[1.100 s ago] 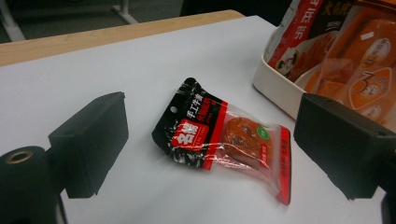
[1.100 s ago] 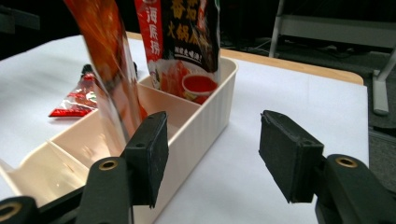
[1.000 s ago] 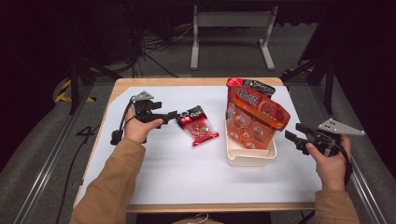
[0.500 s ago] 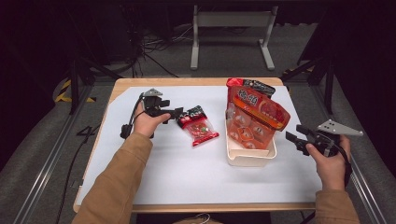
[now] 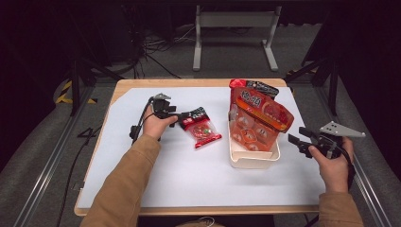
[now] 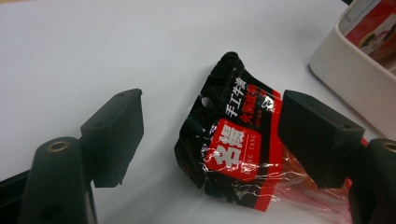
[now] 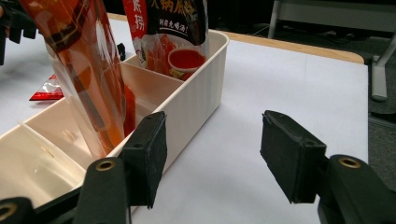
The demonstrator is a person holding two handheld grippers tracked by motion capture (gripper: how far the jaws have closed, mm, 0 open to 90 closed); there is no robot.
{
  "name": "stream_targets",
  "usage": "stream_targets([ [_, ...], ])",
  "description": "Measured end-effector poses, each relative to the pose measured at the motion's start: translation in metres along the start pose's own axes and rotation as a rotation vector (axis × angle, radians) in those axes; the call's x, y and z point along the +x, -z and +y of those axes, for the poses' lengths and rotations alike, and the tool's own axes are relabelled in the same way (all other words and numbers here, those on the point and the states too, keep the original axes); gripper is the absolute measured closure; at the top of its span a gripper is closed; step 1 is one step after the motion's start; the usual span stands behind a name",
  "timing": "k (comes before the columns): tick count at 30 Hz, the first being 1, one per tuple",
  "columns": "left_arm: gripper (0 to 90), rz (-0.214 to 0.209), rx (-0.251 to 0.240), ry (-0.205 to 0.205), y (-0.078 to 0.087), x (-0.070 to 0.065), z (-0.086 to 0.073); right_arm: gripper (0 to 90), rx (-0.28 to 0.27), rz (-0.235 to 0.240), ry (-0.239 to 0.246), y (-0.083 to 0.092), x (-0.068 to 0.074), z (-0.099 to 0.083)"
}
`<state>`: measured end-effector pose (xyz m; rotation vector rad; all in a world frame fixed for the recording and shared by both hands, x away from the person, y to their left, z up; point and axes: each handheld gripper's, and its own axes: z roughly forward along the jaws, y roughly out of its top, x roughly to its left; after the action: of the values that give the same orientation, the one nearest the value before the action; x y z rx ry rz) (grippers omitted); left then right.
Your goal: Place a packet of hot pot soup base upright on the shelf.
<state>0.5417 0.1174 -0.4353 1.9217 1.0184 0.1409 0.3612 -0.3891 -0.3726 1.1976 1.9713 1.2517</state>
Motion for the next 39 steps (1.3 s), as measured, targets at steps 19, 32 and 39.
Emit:
stream_targets([
  [19,26.3,-0.052,0.086,0.022,-0.015,0.000,-0.009,40.4,0.001,0.012,-0.002,-0.002,0.000,-0.001],
  [32,48.9,-0.041,0.104,-0.061,-0.016,-0.012,-0.009,40.1,-0.001,0.018,-0.010,-0.002,-0.001,-0.002],
  [39,71.4,-0.009,0.121,-0.075,-0.016,-0.009,-0.010,40.1,-0.006,0.023,-0.009,-0.002,-0.001,-0.002],
])
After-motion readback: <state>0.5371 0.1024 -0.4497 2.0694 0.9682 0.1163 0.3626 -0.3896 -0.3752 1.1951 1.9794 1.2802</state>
